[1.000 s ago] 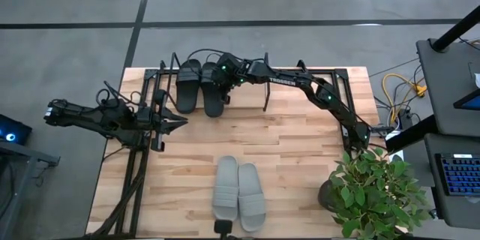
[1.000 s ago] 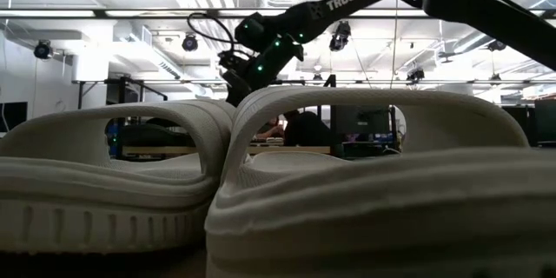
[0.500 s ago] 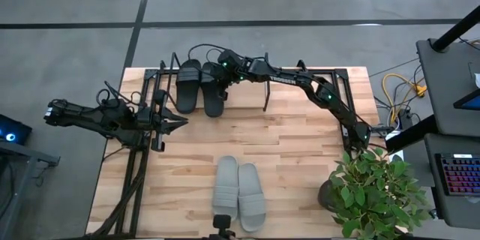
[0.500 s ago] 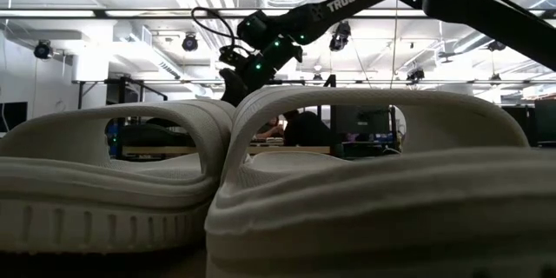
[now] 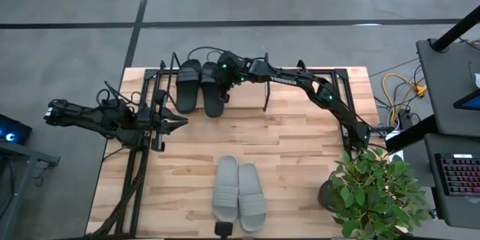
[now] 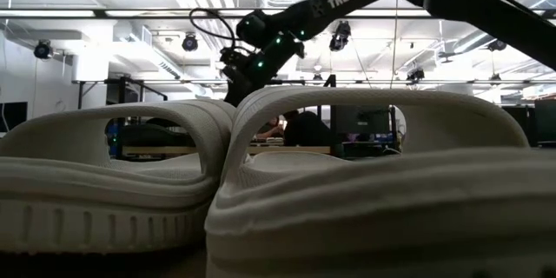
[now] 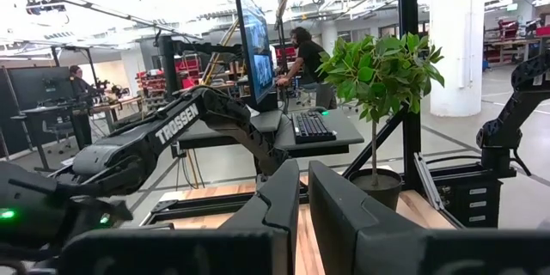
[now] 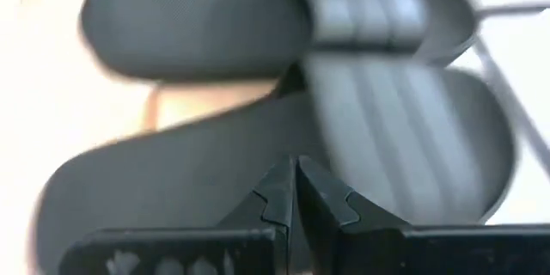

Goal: Pick and place slides into the shelf
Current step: Adjust the right black slide from the shelf

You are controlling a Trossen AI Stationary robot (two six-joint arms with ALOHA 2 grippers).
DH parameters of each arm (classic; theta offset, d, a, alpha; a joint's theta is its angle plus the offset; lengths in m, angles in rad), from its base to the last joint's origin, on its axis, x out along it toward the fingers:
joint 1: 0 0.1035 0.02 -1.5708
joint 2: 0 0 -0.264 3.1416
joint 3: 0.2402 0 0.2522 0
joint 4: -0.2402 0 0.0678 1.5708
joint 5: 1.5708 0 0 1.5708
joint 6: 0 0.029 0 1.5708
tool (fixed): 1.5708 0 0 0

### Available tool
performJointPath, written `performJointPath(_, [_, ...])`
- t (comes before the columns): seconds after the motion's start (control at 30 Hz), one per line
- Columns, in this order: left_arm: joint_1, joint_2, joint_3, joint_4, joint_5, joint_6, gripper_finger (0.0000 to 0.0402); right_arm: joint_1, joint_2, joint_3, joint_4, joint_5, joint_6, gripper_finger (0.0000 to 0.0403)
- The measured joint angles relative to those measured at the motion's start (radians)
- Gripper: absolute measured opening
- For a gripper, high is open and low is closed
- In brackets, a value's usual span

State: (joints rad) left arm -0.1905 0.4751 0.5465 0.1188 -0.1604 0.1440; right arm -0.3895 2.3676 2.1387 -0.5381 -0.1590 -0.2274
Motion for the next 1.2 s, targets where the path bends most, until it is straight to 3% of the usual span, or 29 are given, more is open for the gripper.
performJointPath(0.2, [0.0,0.0,-0.002,0.0,0.0,0.0,0.0015,0.033,-0.043,0.0,-0.215,-0.001,-0.006,0.0008])
performJointPath(0.4, [0.0,-0.002,-0.002,-0.001,0.0,-0.005,0.0015,0.052,-0.043,-0.041,-0.249,0.013,0.017,0.0008])
performJointPath(0.53, [0.0,-0.012,-0.007,-0.001,0.0,-0.005,0.0015,0.057,-0.043,-0.086,-0.283,0.095,0.024,0.0008])
performJointPath(1.2, [0.0,-0.097,-0.048,0.01,0.0,-0.006,0.0015,0.087,-0.044,-0.133,-0.161,0.073,0.071,0.0008])
